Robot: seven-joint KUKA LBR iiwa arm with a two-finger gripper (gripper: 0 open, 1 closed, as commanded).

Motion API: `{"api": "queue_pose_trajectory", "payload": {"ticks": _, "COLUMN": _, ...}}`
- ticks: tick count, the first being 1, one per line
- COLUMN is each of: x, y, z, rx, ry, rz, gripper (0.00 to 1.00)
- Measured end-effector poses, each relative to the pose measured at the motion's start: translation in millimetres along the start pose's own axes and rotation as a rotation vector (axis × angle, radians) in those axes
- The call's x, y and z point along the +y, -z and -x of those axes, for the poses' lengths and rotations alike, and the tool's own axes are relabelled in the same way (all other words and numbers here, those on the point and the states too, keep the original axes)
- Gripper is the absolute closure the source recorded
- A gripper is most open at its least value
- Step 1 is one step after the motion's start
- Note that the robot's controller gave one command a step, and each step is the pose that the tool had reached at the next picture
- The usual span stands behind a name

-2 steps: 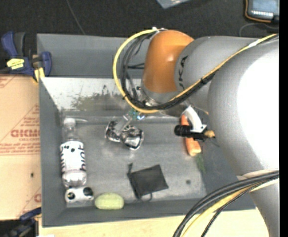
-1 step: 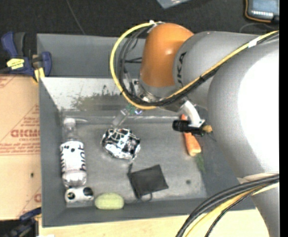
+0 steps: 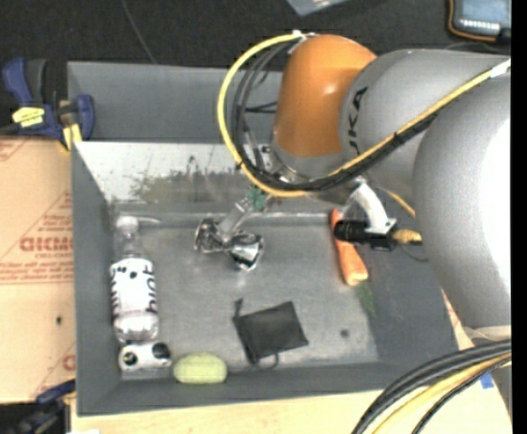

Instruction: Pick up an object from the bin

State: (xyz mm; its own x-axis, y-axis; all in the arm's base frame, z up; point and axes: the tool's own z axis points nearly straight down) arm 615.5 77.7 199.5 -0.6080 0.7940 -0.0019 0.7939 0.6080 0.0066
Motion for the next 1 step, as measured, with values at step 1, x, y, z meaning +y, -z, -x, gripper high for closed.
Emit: {"api": "queue_pose_trajectory", "payload": {"ticks": 1, "x": -1.3, "y": 27.3, "z": -15.2, "rx": -0.007, "ry": 0.103, "rz": 0.006, "gripper": 0.0}}
